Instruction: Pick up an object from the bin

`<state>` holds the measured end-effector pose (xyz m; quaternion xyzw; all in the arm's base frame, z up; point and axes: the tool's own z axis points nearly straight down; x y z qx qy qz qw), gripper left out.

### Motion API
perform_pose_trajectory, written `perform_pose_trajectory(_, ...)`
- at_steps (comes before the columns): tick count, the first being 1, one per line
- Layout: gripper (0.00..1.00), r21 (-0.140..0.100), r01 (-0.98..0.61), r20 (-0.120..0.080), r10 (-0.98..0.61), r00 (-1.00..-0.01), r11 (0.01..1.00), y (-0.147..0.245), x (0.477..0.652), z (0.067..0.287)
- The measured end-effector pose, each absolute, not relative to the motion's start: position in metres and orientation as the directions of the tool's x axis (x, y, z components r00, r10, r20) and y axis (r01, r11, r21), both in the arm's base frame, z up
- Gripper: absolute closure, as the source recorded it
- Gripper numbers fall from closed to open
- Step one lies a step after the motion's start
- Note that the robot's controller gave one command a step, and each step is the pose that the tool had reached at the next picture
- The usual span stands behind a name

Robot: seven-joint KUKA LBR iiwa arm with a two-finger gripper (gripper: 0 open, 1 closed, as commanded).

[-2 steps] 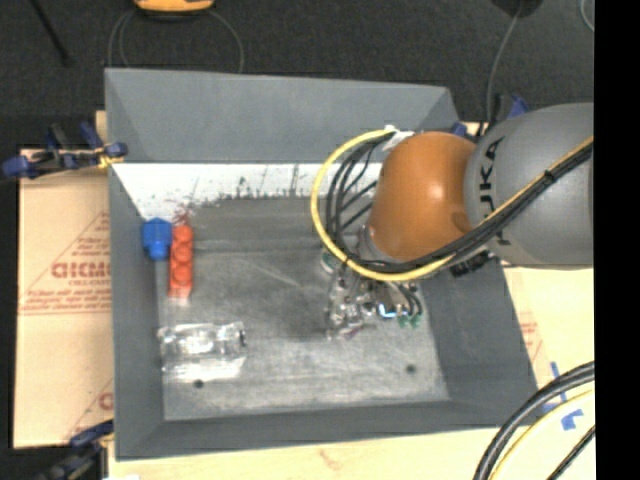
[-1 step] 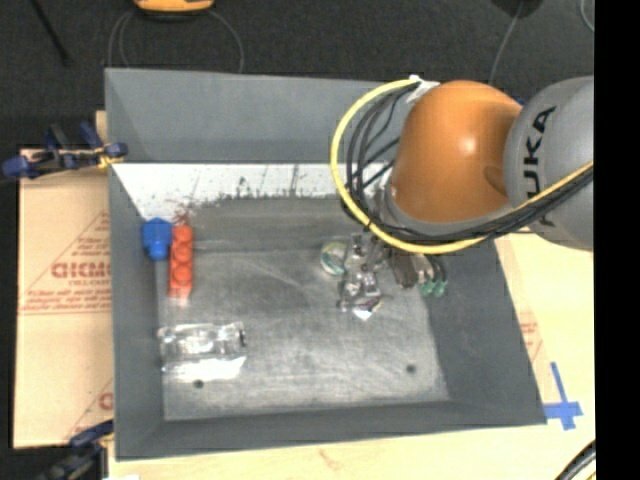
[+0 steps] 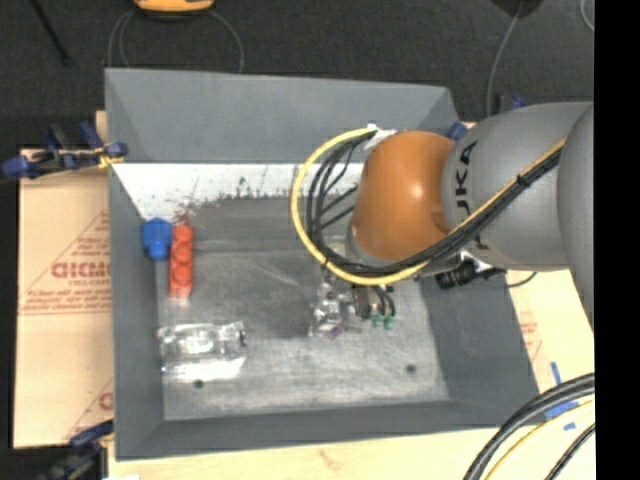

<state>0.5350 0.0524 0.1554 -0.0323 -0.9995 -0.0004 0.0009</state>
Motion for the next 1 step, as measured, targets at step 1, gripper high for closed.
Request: perform_pose_trajectory(1, 1.0, 0.001, 0.062, -0.008, 0.062, -0.998, 0.998, 0.0437, 0.5355, 0.2067)
